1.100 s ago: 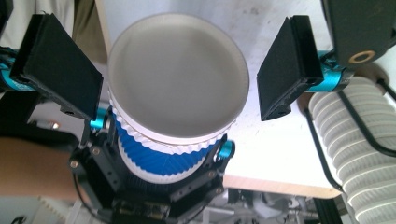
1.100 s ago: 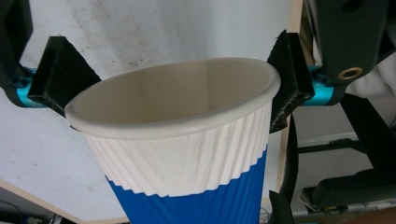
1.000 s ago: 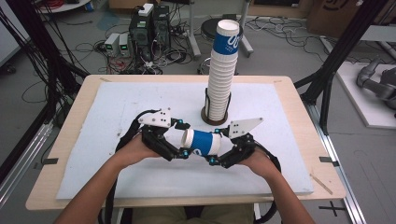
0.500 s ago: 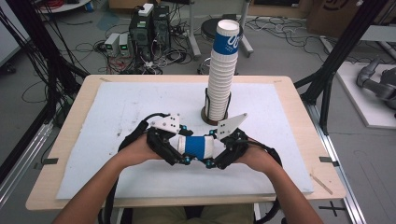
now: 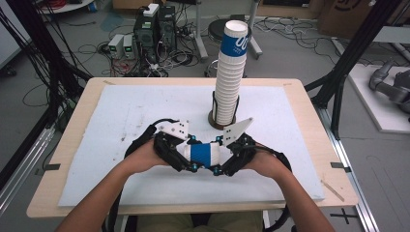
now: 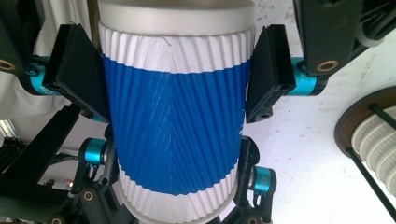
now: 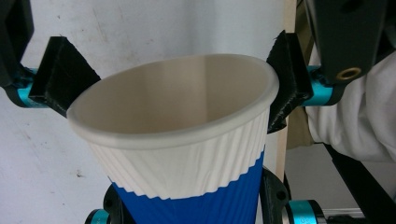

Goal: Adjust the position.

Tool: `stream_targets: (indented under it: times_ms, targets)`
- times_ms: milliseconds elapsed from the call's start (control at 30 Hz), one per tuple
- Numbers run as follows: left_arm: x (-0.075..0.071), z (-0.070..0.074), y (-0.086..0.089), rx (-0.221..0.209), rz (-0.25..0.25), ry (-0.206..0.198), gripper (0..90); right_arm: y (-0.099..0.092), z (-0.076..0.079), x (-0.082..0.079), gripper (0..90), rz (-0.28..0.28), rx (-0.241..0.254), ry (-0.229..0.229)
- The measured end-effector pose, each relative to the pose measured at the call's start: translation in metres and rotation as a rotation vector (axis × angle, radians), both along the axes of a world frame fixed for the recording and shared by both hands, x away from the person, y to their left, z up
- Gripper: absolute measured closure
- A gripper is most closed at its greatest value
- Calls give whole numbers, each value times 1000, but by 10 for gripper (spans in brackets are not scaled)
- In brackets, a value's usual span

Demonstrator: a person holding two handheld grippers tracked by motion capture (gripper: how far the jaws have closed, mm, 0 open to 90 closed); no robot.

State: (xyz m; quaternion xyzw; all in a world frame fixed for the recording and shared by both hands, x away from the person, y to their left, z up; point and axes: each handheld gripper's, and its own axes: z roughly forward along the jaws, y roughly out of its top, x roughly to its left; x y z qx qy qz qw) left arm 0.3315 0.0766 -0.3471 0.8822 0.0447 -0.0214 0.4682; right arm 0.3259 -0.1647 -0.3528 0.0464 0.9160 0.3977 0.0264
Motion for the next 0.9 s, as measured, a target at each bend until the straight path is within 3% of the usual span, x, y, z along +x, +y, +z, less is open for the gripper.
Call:
stream_targets:
  times_ms: [67, 233, 467, 500, 600, 667, 767, 900]
  targets:
    - [0, -1, 2, -27, 2, 6, 268, -1, 0, 0, 186, -3, 21, 2]
    - [2, -5, 7, -105, 11, 33, 266, -8, -1, 0, 170, -23, 130, 25]
    - [4, -15, 15, -177, 12, 54, 267, -19, -2, -2, 169, -49, 213, 36]
    - [4, -17, 17, -199, 20, 59, 267, -22, -2, -2, 169, -54, 232, 41]
    - [4, -20, 24, -324, 57, 51, 265, -33, -3, -1, 154, -85, 319, 68]
    - [4, -21, 25, -367, 65, 45, 264, -37, -4, 0, 151, -104, 361, 72]
    - [1, -25, 22, -387, 62, 30, 262, -37, -6, -2, 151, -113, 405, 75]
    - [-1, -27, 17, -403, 54, 25, 261, -34, -7, -2, 152, -96, 408, 64]
